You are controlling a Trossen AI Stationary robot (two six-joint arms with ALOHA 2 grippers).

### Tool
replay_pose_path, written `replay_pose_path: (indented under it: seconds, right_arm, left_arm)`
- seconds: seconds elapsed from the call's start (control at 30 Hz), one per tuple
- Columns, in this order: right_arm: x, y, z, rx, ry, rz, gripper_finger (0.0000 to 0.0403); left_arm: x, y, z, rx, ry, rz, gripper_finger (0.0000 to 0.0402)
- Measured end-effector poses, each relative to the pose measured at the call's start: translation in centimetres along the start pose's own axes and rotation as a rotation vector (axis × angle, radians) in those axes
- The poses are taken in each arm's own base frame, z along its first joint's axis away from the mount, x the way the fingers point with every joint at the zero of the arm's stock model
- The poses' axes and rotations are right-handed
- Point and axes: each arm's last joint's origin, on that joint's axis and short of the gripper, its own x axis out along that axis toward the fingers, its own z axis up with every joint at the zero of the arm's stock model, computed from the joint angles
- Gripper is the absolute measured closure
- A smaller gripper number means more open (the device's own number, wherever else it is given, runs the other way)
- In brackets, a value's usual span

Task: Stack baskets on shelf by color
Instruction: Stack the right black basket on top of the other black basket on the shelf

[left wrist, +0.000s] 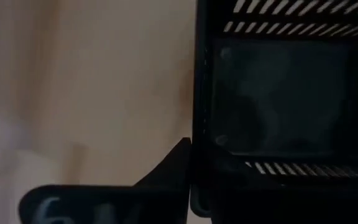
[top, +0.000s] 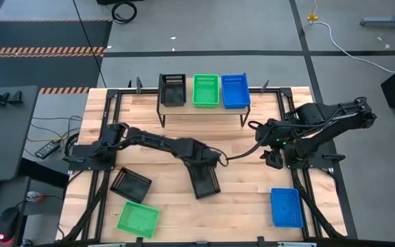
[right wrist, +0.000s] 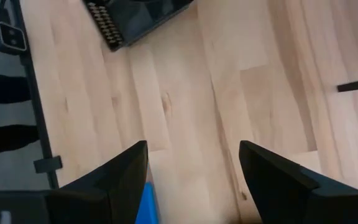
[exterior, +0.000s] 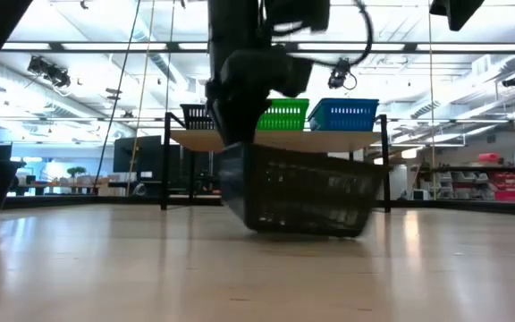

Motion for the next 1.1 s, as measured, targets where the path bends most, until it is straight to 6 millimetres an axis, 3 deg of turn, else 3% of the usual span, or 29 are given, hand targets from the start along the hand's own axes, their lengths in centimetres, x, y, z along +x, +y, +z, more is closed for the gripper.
replay_pose_path:
  seconds: [0.17,0.37,0.5,0.63,0.8,0.97,1.1]
  right_arm:
    - [0.0,0.0,0.0,0.027,0.000,0.000,0.0144]
    - [0.0,0.0,0.0,0.047,0.003,-0.002,0.0144]
    - [0.0,0.0,0.0,0.042,0.001,-0.004,0.0144]
    - [0.0,0.0,0.0,0.039,-0.003,-0.011,0.0144]
    - [0.0,0.0,0.0,0.039,-0.003,-0.011,0.0144]
    - [-0.1,-0.1,-0.1,0.014,-0.002,-0.011,0.0144]
    - [-0.1,-0.1,-0.1,0.002,0.002,-0.013,0.0144]
  left_arm:
    - [-1.0,3.1,0.3,-0.007,0.027,0.050,0.0364]
    - [-3.8,5.6,0.5,-0.021,-0.050,0.031,0.0360]
    - [-5.0,6.9,0.5,-0.039,-0.079,0.026,0.0335]
    - [-5.0,7.7,0.5,-0.058,-0.058,0.020,0.0298]
    - [-5.1,6.7,0.7,-0.094,-0.080,-0.067,0.0252]
    - [-5.7,3.8,1.0,-0.197,-0.126,-0.277,0.0220]
    - [-6.3,1.0,0.8,-0.203,-0.185,-0.334,0.0203]
